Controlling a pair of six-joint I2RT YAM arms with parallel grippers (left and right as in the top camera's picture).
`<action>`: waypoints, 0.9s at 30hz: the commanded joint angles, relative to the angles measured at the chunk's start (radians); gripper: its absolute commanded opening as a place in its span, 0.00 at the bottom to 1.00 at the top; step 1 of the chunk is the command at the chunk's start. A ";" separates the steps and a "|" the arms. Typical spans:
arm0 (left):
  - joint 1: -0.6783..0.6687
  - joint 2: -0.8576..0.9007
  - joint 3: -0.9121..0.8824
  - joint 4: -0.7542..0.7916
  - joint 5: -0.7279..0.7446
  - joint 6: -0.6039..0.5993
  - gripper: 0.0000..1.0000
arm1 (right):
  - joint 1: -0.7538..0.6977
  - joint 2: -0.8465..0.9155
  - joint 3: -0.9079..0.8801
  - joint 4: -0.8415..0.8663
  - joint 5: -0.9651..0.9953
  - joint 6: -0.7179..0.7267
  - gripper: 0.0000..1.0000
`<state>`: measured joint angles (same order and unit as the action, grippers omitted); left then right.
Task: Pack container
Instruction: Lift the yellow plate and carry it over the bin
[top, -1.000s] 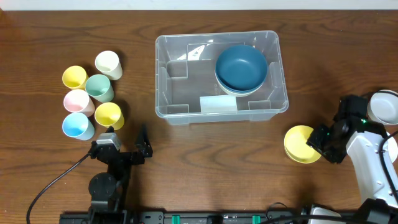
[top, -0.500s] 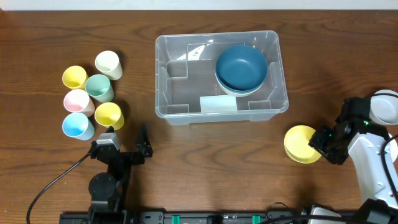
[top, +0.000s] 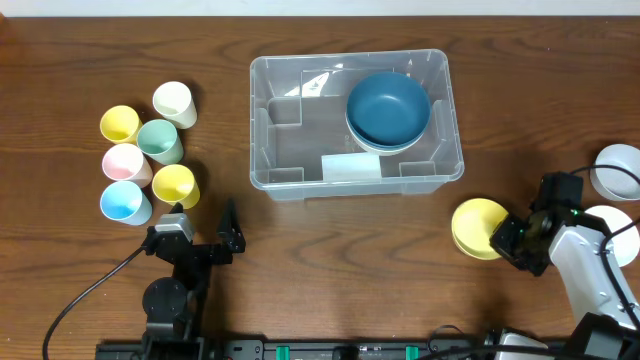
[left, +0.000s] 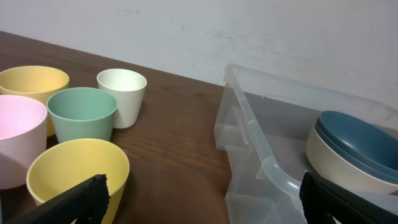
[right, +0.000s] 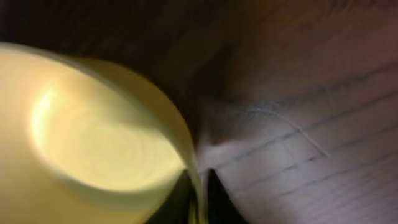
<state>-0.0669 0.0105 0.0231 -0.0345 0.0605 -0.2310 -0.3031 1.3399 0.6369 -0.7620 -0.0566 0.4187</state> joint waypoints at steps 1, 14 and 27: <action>0.003 -0.005 -0.019 -0.032 0.000 0.012 0.98 | -0.006 -0.014 -0.006 0.013 0.007 -0.005 0.01; 0.003 -0.005 -0.019 -0.032 0.000 0.012 0.98 | -0.006 -0.036 0.085 -0.039 -0.003 -0.008 0.01; 0.003 -0.005 -0.019 -0.032 0.000 0.012 0.98 | 0.039 -0.234 0.541 -0.291 -0.170 -0.161 0.01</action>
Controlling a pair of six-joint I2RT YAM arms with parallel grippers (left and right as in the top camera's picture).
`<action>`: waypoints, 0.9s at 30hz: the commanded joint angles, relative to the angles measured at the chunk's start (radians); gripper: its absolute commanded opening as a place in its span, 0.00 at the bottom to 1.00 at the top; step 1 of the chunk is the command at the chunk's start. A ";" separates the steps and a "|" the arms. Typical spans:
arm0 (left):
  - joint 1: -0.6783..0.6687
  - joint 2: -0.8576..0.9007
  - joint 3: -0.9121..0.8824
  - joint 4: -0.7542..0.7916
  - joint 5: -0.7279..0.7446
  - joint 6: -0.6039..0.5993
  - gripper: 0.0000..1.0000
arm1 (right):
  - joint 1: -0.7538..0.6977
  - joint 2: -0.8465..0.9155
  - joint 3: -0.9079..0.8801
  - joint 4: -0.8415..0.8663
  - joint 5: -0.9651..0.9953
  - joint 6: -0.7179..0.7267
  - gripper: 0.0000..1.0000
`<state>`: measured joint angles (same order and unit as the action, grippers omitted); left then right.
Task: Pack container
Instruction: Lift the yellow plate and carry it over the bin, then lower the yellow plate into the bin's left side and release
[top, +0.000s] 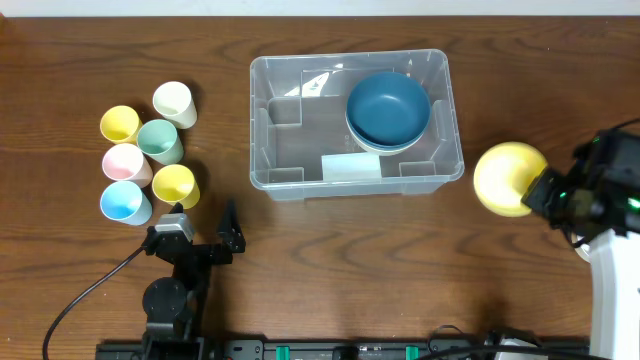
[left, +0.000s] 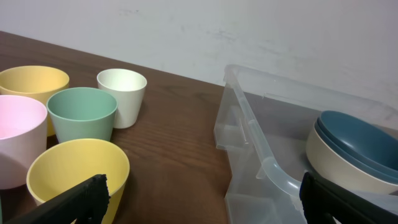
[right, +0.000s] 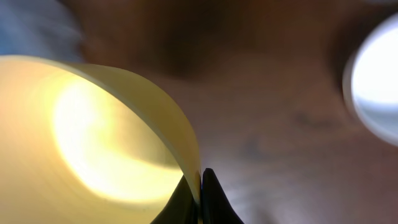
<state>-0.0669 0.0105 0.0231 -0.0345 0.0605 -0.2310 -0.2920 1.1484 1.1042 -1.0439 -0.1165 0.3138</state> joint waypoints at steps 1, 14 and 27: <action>0.003 -0.005 -0.019 -0.032 0.000 0.012 0.98 | 0.040 -0.053 0.093 -0.002 -0.146 -0.051 0.01; 0.003 -0.005 -0.019 -0.032 0.000 0.012 0.98 | 0.504 0.082 0.141 0.388 -0.156 0.016 0.01; 0.003 -0.005 -0.019 -0.032 0.000 0.012 0.98 | 0.769 0.468 0.141 0.857 -0.037 0.007 0.01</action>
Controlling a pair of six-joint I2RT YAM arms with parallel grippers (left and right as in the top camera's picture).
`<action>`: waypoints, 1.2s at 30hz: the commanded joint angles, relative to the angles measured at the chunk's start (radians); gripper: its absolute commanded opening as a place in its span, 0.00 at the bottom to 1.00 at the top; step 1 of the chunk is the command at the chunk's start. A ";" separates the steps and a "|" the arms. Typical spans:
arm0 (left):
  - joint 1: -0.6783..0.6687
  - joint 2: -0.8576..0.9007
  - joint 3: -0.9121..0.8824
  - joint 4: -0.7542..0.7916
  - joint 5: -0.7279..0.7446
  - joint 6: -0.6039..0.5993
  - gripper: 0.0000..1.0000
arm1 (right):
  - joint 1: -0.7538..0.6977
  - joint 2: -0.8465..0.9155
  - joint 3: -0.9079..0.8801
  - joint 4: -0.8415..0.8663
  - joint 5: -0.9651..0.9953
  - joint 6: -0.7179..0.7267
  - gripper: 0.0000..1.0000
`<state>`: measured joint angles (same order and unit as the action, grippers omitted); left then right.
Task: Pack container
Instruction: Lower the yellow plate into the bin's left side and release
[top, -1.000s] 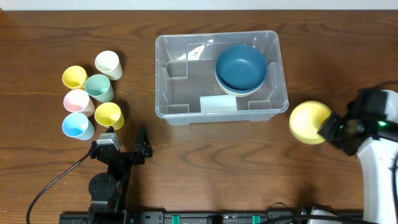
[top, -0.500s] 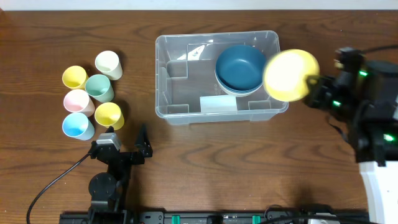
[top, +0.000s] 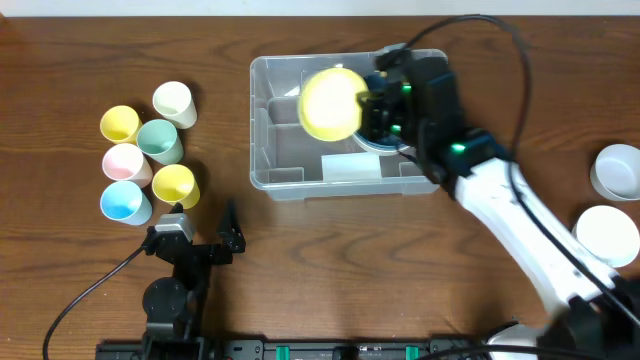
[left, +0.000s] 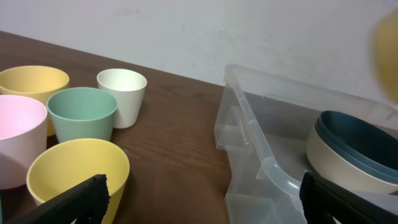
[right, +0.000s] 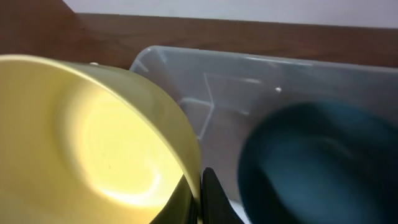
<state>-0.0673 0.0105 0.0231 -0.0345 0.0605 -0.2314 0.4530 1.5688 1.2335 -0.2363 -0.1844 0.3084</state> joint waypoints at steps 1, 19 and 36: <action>0.003 -0.005 -0.019 -0.032 0.000 0.013 0.98 | 0.032 0.071 0.011 0.082 0.031 0.018 0.01; 0.003 -0.005 -0.019 -0.032 0.000 0.013 0.98 | 0.077 0.330 0.012 0.291 0.066 0.016 0.01; 0.003 -0.005 -0.019 -0.032 0.000 0.013 0.98 | 0.074 0.339 0.536 -0.427 0.084 -0.027 0.02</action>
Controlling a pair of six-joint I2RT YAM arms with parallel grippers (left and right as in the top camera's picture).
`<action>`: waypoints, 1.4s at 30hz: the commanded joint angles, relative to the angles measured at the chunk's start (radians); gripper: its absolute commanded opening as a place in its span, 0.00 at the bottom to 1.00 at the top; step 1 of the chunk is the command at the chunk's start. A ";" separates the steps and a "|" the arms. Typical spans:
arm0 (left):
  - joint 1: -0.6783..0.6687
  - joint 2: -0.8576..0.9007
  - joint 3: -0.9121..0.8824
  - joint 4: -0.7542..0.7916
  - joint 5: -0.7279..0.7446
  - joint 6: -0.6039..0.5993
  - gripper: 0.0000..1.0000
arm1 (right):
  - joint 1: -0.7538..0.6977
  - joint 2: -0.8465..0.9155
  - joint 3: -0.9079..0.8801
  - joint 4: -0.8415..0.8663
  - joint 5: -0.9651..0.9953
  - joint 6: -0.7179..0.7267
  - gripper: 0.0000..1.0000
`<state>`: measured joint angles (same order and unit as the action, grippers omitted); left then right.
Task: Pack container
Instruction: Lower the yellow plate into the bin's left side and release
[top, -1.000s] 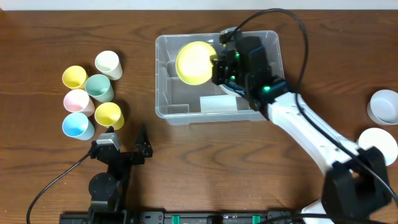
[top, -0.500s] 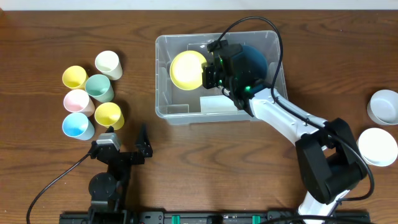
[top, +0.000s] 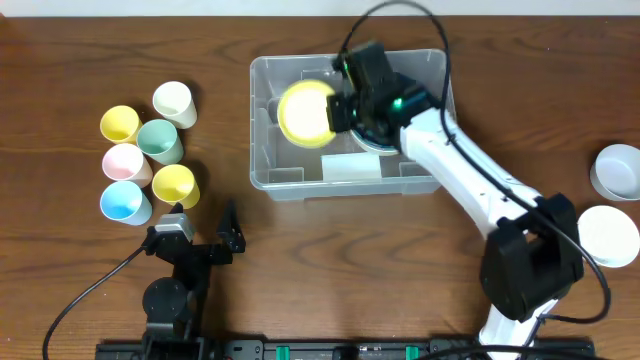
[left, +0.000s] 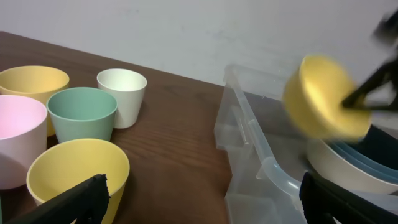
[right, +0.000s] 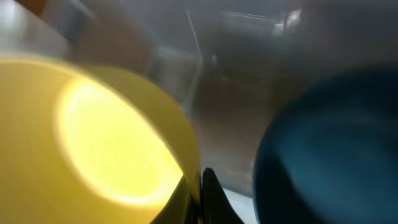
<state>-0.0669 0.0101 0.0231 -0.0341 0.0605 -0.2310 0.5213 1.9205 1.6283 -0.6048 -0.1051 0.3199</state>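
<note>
My right gripper (top: 345, 108) is shut on the rim of a yellow bowl (top: 305, 114), holding it over the left half of the clear plastic container (top: 262, 150). The same yellow bowl (right: 106, 143) fills the right wrist view, pinched between the gripper (right: 200, 193). A dark blue bowl (right: 329, 149) nested in a cream one sits in the container's right half, partly hidden under the arm in the overhead view. The left gripper (left: 199, 199) rests open near the table's front left, with the yellow bowl (left: 320, 96) visible above the bin.
Several small cups stand at the left: yellow (top: 120, 124), white (top: 173, 102), green (top: 159, 140), pink (top: 124, 161), blue (top: 124, 203) and another yellow (top: 174, 184). Two white bowls (top: 617, 170) (top: 607, 232) sit at the far right edge.
The right gripper with the yellow bowl has shifted left and a little lower over the container's left half. The left arm has not moved.
The right gripper was shut on the yellow bowl's rim at the table's right. Then it held the bowl lifted beside the container's right end. Then the bowl was above the container's middle, and now it hangs over the left half.
</note>
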 joint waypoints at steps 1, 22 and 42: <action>0.003 -0.004 -0.019 -0.032 0.000 0.012 0.98 | 0.006 -0.013 0.177 -0.083 0.005 -0.048 0.02; 0.003 -0.004 -0.019 -0.032 0.000 0.012 0.98 | 0.014 0.200 0.266 -0.042 0.008 -0.036 0.02; 0.003 -0.004 -0.019 -0.032 0.000 0.012 0.98 | 0.015 0.318 0.266 0.024 0.019 -0.046 0.30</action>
<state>-0.0669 0.0105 0.0231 -0.0345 0.0605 -0.2310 0.5259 2.2280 1.8835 -0.5812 -0.0895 0.2832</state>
